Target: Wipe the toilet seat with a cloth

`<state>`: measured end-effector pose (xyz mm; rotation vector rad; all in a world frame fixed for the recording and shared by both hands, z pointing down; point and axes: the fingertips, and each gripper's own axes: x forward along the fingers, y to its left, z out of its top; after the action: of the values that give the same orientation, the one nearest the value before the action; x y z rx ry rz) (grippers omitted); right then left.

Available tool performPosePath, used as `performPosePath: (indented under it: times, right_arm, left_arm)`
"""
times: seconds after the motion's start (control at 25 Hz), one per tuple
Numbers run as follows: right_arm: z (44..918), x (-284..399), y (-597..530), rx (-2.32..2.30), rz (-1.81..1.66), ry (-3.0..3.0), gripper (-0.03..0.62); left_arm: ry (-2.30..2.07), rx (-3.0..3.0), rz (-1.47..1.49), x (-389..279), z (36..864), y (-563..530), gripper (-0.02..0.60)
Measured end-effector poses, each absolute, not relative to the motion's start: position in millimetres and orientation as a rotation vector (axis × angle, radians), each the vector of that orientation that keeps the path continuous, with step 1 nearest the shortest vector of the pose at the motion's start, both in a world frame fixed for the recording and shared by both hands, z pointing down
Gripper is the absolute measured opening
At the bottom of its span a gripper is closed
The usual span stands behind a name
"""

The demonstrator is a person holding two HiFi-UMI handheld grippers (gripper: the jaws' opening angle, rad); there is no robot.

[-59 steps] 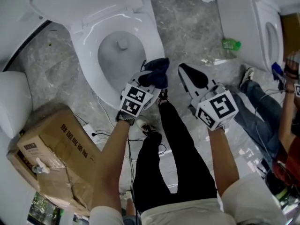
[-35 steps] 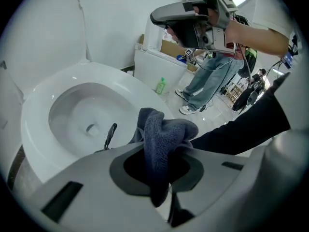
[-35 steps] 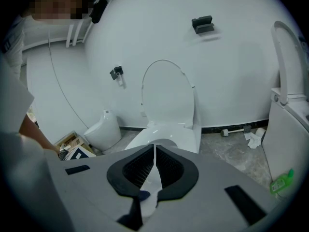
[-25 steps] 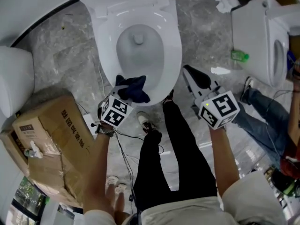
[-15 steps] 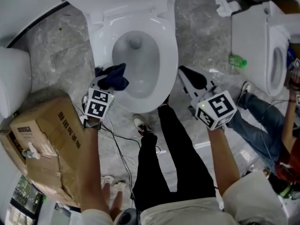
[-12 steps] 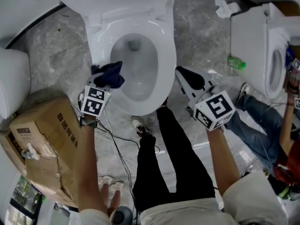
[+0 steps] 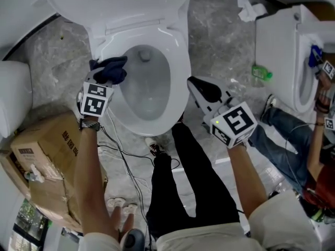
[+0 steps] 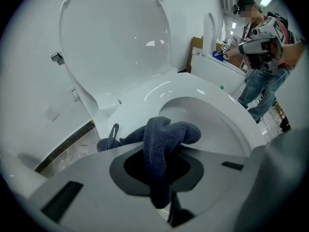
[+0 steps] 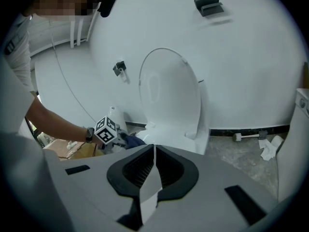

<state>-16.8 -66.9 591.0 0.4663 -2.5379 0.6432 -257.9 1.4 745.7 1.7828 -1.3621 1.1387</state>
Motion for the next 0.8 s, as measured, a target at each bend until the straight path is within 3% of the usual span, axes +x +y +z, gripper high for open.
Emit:
performPosePath:
  times: [0.8]
  right_arm:
    - [586.8,1.8,-76.3,0.51,0.675,-2.544,0.037]
  left_arm:
    - [-1.542,1.833,0.912,-267.3,719.2,-113.0,0.041]
